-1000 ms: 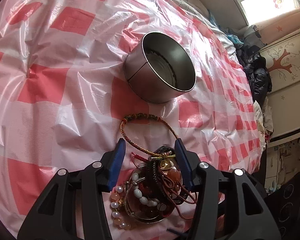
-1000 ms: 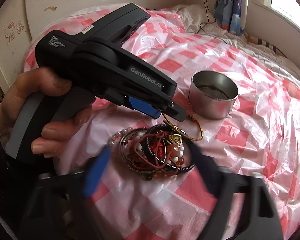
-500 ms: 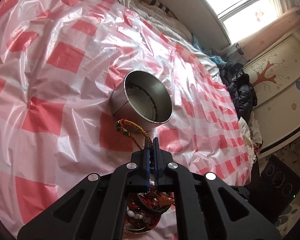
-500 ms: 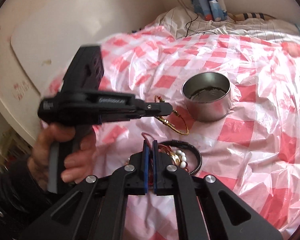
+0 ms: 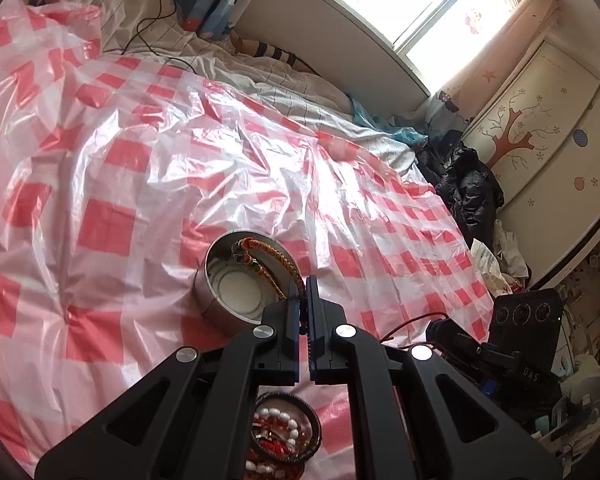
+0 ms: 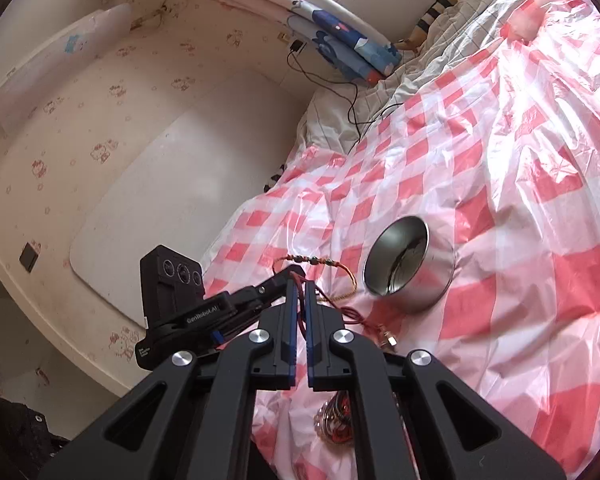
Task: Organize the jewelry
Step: 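Carry both bracelets over the steel tin and open both grippers to drop them, then lower the left gripper onto the pile and grasp the black braided bracelet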
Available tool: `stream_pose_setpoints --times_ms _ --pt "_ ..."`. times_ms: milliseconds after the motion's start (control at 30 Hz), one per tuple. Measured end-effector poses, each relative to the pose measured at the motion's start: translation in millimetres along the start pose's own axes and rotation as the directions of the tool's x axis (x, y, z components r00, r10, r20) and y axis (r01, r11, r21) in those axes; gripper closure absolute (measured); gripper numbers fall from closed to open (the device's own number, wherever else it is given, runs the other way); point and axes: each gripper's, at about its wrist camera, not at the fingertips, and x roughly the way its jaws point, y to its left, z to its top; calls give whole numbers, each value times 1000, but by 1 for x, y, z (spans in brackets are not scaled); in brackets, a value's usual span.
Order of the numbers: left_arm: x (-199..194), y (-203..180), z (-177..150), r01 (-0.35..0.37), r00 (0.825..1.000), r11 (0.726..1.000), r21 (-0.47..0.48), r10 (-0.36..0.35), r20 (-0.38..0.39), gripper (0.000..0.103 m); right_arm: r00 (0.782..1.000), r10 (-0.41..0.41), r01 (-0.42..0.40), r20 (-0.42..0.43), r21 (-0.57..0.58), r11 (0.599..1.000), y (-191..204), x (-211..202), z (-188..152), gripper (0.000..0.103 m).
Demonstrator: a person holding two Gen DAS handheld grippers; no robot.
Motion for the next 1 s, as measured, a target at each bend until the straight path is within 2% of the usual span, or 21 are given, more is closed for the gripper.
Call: stream_pose_setpoints --times_ms 100,167,200,267,333,367,433,500,567,600,667,700,767,933,1000 --pt "18 -1 19 21 1000 1000 6 -20 -18 100 1000 -4 4 9 -5 1000 -1 5 10 99" --pt "48 4 25 47 992 999 -16 -48 -114 100 1000 -5 5 16 -1 1000 -4 11 18 99" --pt "63 10 24 12 988 1000 -29 -16 -155 100 1000 -6 6 17 2 1000 -6 16 23 99" --pt "80 24 20 -110 973 993 -29 102 -206 100 1000 -11 11 17 8 1000 -10 26 31 99" --pt "80 37 17 -152 964 986 -73 131 -230 94 1000 -14 14 9 10 1000 -13 39 38 99" --pt "73 42 18 -153 967 983 -97 129 -218 90 1000 -12 12 3 15 1000 -14 45 41 99" --pt "54 48 21 -169 976 979 -114 150 -159 66 1000 -6 6 -12 31 1000 -19 60 46 99" --pt "31 55 24 -189 980 972 -142 178 -87 51 999 11 -10 -30 45 999 -20 73 49 99" --pt "16 62 26 -190 981 967 -170 183 -57 50 999 2 0 -54 44 999 -21 85 48 99" --pt "11 65 26 -191 981 966 -174 184 -54 50 997 -39 42 -65 32 999 -21 91 47 99" --pt "3 66 26 -203 979 964 -170 197 -52 50 974 -215 213 -68 -39 976 -23 99 44 97" --pt "0 65 26 -207 978 965 -163 200 -54 49 955 -291 288 -58 -61 956 -25 100 42 79" --pt "-5 62 22 -212 977 967 -143 205 -61 48 928 -373 372 -18 -53 927 -32 92 40 45" --pt "-13 52 3 -243 968 967 -81 236 -86 46 908 -418 416 0 -102 904 -18 64 27 45" --pt "-17 49 -8 -252 964 966 -61 245 -99 45 900 -436 432 -5 -132 892 -8 50 10 39"
